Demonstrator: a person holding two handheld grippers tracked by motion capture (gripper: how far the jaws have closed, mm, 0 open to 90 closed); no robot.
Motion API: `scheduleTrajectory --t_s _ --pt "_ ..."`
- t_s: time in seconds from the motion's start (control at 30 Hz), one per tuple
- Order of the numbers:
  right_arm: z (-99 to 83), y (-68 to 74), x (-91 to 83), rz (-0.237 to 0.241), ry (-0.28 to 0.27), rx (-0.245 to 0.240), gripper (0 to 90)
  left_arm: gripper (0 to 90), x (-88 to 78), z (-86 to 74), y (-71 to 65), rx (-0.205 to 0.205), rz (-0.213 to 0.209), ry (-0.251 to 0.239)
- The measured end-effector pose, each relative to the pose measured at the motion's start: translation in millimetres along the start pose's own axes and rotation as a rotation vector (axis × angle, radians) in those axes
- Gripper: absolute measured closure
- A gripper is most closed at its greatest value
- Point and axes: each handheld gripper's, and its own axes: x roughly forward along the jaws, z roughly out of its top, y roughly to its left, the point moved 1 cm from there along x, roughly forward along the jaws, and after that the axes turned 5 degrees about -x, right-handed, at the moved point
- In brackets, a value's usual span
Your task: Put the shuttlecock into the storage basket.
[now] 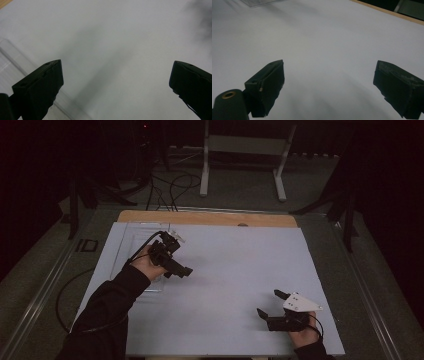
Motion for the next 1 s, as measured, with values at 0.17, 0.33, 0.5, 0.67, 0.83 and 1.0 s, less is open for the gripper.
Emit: scheduleTrajectory --t_s 0.17,0.33,0.5,0.67,0.83,1.0 --pt "0.1 0.0 0.0 0.0 0.001 0.0 10.0 0.1 4.5 0.8 -4.5 0.031 -0.022 -0.017" --pt "0.0 -0.3 -0.1 0.001 -0.002 -0.001 10.0 0.0 4.2 2.2 -9.8 0.051 -0.064 -0.05" --pt "0.1 -0.2 0.0 0.002 -0.004 -0.002 10.0 0.0 3.9 3.0 -13.4 0.076 -0.08 -0.078" --pt "0.6 -0.5 -0.6 0.001 -0.008 -0.002 10.1 0.0 5.8 3.4 -20.1 0.114 -0.113 -0.106" --pt "0.7 0.4 0.9 0.004 -0.003 -0.002 10.0 0.0 7.7 2.8 -28.8 0.167 -0.151 -0.138" --pt "0.7 0.0 0.5 0.003 -0.007 -0.003 10.0 0.0 9.3 1.6 -35.0 0.213 -0.158 -0.167"
